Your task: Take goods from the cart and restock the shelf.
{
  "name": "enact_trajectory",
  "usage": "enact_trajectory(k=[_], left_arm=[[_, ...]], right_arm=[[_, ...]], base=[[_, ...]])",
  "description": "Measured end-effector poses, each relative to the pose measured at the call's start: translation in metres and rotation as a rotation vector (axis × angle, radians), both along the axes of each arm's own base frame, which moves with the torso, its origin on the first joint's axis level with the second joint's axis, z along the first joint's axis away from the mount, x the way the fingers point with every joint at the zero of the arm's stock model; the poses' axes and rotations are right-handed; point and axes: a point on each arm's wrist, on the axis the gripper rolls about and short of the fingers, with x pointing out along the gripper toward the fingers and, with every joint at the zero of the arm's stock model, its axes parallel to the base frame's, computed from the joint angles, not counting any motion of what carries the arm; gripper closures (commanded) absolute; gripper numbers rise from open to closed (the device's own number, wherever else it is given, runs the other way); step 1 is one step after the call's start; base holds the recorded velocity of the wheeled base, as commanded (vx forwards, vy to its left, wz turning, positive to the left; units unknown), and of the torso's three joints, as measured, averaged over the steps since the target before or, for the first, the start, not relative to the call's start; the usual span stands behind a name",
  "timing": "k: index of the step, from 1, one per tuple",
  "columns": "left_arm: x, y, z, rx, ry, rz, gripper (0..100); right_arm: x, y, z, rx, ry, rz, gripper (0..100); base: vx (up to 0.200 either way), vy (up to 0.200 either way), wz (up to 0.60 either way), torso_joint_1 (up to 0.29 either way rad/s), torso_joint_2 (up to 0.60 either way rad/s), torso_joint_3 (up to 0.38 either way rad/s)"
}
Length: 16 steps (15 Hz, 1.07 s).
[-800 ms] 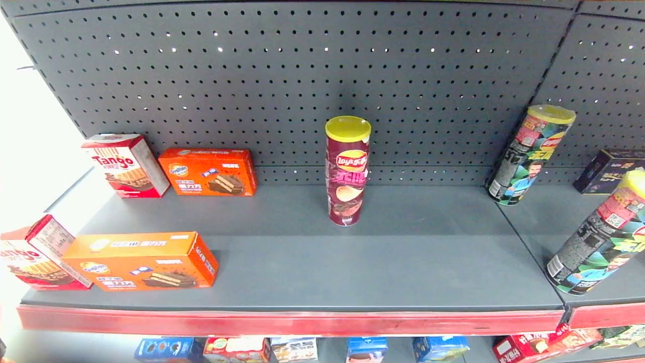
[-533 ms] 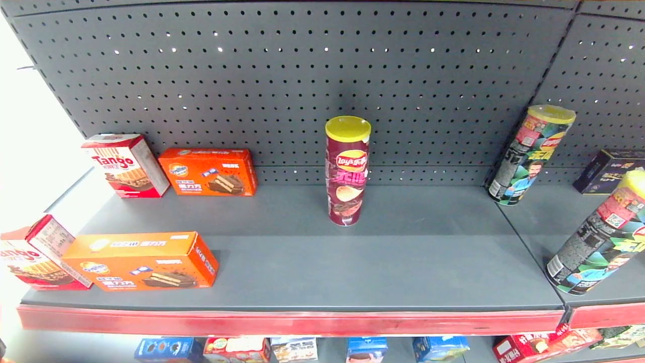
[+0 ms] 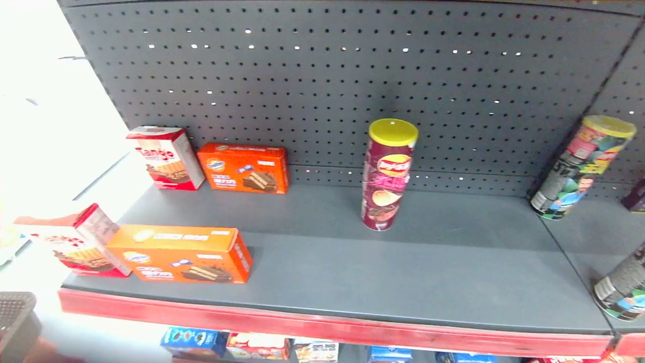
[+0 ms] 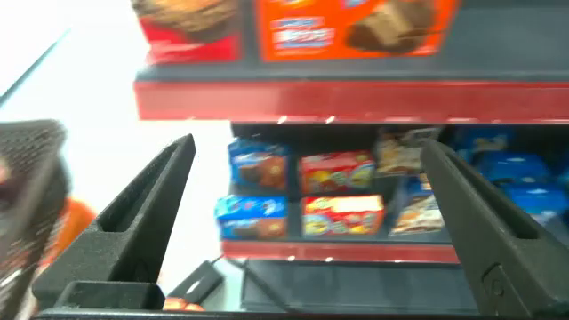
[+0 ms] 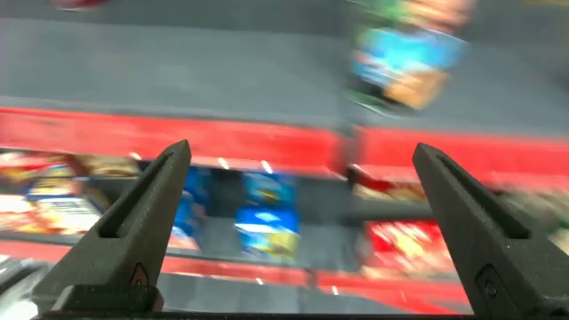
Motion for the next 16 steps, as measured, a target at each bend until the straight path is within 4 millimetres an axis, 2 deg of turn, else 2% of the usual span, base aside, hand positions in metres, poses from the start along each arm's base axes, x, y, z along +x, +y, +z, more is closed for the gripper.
enact_trajectory(k=[7,16], left_arm=[[0.0000,0.0000,0.0000,0.000,0.000,0.000,0],[0.0000,0.0000,0.0000,0.004,0.000,-0.002,0]], right_arm=[[0.0000,0.0000,0.0000,0.000,0.000,0.001,0],[0.0000,0.0000,0.0000,0.000,0.000,0.000,0]], base=[[0.000,0.000,0.60,0.002,0.00,0.003],[0.000,0.000,0.00,0.000,0.00,0.000]])
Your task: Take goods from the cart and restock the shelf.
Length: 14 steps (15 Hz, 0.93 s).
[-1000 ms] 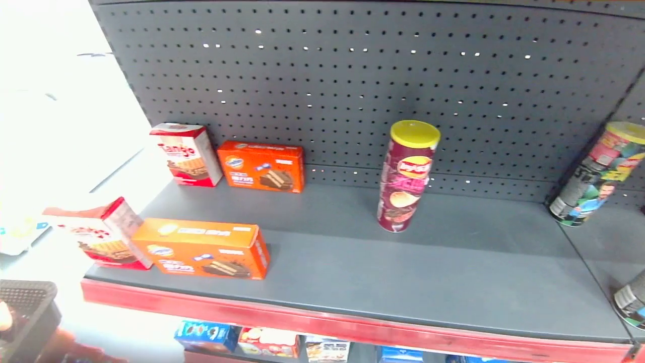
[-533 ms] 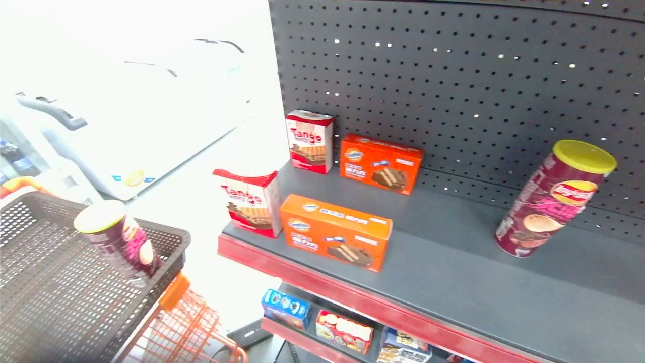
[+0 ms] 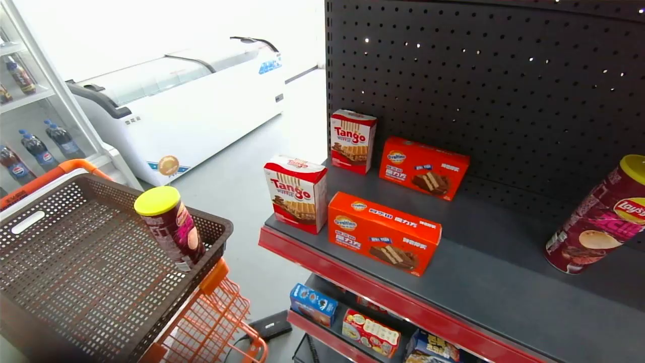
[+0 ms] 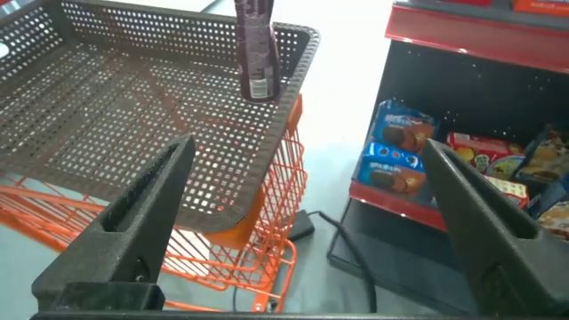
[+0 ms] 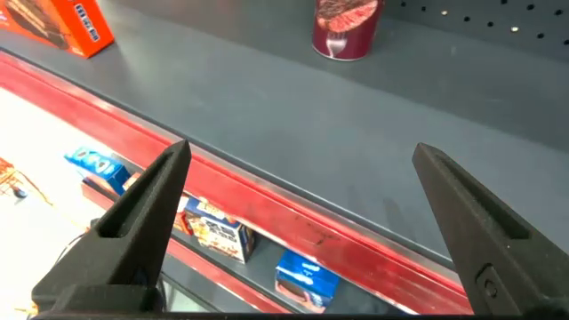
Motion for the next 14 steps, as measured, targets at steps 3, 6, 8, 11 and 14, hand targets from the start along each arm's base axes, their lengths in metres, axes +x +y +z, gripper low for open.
enact_trajectory(k=[3,6,8,11,14], left_arm=[[0.000,0.000,0.000,0.001,0.000,0.000,0],[-0.001,0.000,0.004,0.036,-0.008,0.008,0],[-0.005,0.001,0.016,0.088,0.025,0.034,0],[-0.001,0.001,0.044,0.084,0.106,0.058,0],[0.026,0.001,0.074,0.019,0.181,0.061,0]], right_arm=[[0.000,0.000,0.000,0.000,0.000,0.000,0],[0.000,0.000,0.000,0.000,0.000,0.000,0],[0.000,0.000,0.000,0.000,0.000,0.000,0],[0.000,0.000,0.000,0.000,0.000,0.000,0],[0.000,0.000,0.000,0.000,0.000,0.000,0]], base=[[0.000,0.000,0.00,0.000,0.00,0.000],[0.000,0.000,0.00,0.000,0.00,0.000],[0.000,0.000,0.00,0.000,0.00,0.000],[0.000,0.000,0.00,0.000,0.00,0.000],[0.000,0.000,0.00,0.000,0.00,0.000]])
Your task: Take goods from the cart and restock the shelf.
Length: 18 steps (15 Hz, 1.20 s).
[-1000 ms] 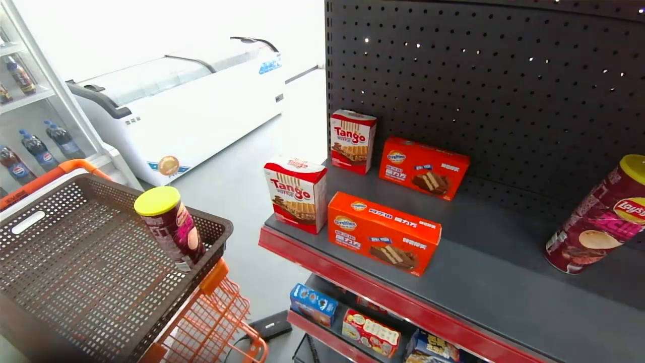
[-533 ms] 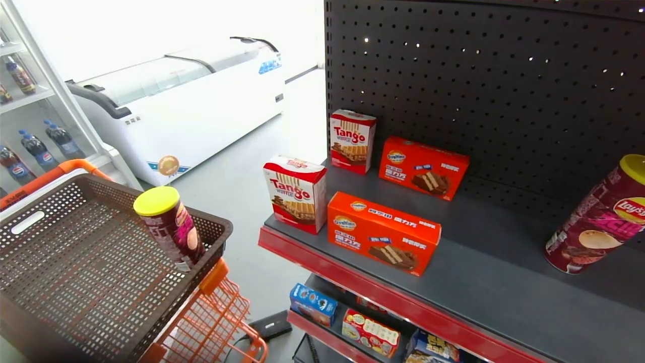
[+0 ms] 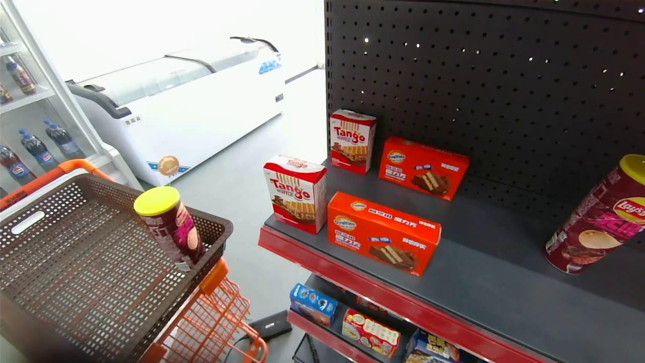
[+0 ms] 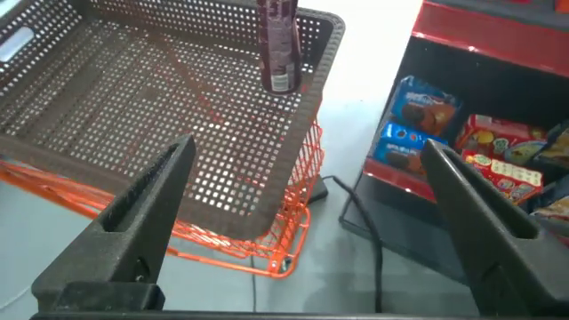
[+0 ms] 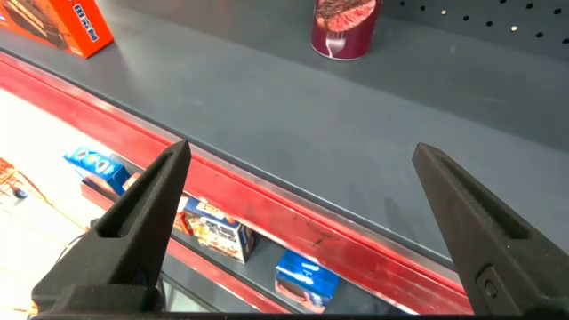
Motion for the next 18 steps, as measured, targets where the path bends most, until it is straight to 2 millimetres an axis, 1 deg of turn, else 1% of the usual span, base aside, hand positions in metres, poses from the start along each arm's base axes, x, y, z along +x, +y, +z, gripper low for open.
enact_trajectory(k=[2,4,7,9,11,13,17,18], left_arm=[[0.029,0.000,0.014,-0.039,0.035,0.010,0],[0.063,0.003,0.021,-0.041,0.077,0.024,0],[0.110,0.009,0.024,0.012,0.069,0.036,0],[0.135,0.012,0.021,0.039,0.003,0.038,0],[0.164,0.016,0.010,0.079,-0.078,0.044,0],[0.187,0.020,-0.009,0.116,-0.104,0.052,0],[0.222,0.032,-0.049,0.137,-0.055,0.083,0],[0.235,0.035,-0.055,0.136,-0.054,0.090,0]], right_arm=[[0.000,0.000,0.000,0.000,0.000,0.000,0],[0.000,0.000,0.000,0.000,0.000,0.000,0],[0.000,0.000,0.000,0.000,0.000,0.000,0],[0.000,0.000,0.000,0.000,0.000,0.000,0],[0.000,0.000,0.000,0.000,0.000,0.000,0],[0.000,0.000,0.000,0.000,0.000,0.000,0],[0.000,0.000,0.000,0.000,0.000,0.000,0],[0.000,0.000,0.000,0.000,0.000,0.000,0]], base=[[0.000,0.000,0.00,0.000,0.00,0.000],[0.000,0.000,0.00,0.000,0.00,0.000],[0.000,0.000,0.00,0.000,0.00,0.000],[0.000,0.000,0.00,0.000,0.00,0.000],[0.000,0.000,0.00,0.000,0.00,0.000],[0.000,0.000,0.00,0.000,0.00,0.000],[0.000,0.000,0.00,0.000,0.00,0.000],[0.000,0.000,0.00,0.000,0.00,0.000]])
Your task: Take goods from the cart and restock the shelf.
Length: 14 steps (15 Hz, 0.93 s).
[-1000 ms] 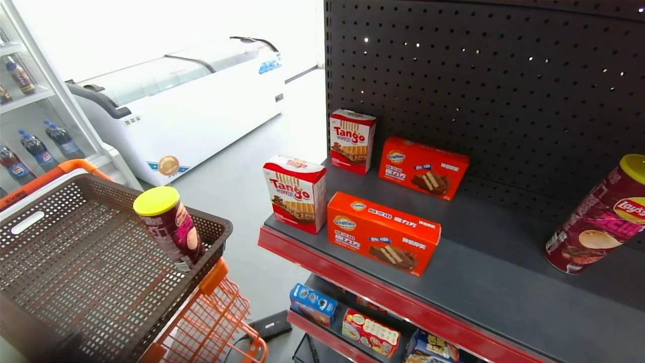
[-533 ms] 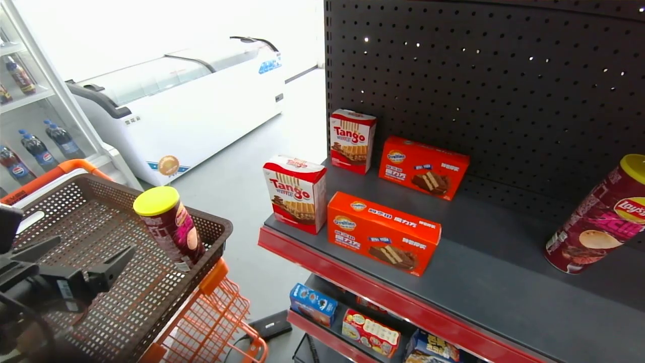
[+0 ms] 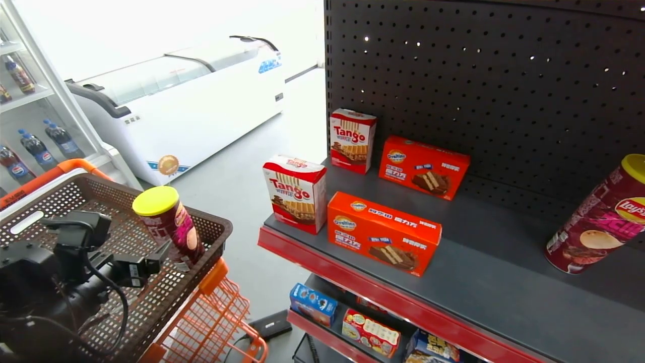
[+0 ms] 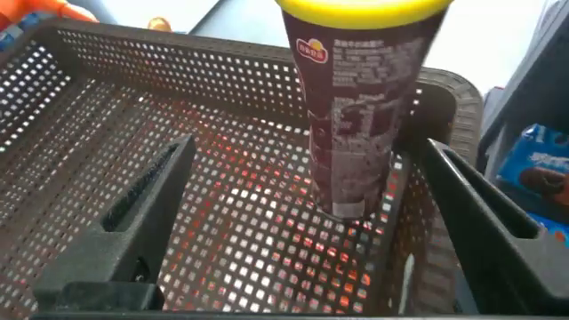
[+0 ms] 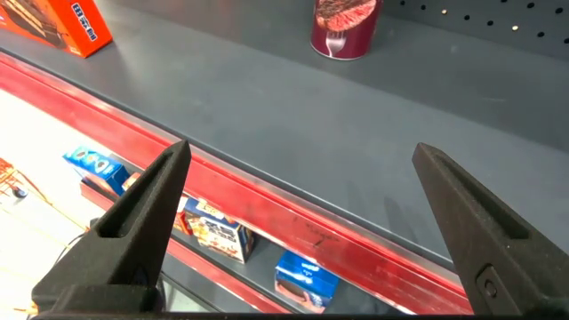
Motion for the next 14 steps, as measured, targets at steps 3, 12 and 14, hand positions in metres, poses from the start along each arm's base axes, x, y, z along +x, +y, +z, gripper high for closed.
enact_trajectory(k=[3,12,14], left_arm=[[0.037,0.007,-0.011,-0.002,-0.019,0.006,0],[0.095,0.009,-0.031,0.000,-0.066,-0.026,100],[0.103,0.006,-0.033,0.002,-0.077,-0.040,100]], right_arm=[[0.000,0.000,0.000,0.000,0.000,0.000,0],[0.000,0.000,0.000,0.000,0.000,0.000,0],[0.000,0.000,0.000,0.000,0.000,0.000,0]], base=[[0.000,0.000,0.00,0.000,0.00,0.000],[0.000,0.000,0.00,0.000,0.00,0.000],[0.000,0.000,0.00,0.000,0.00,0.000]])
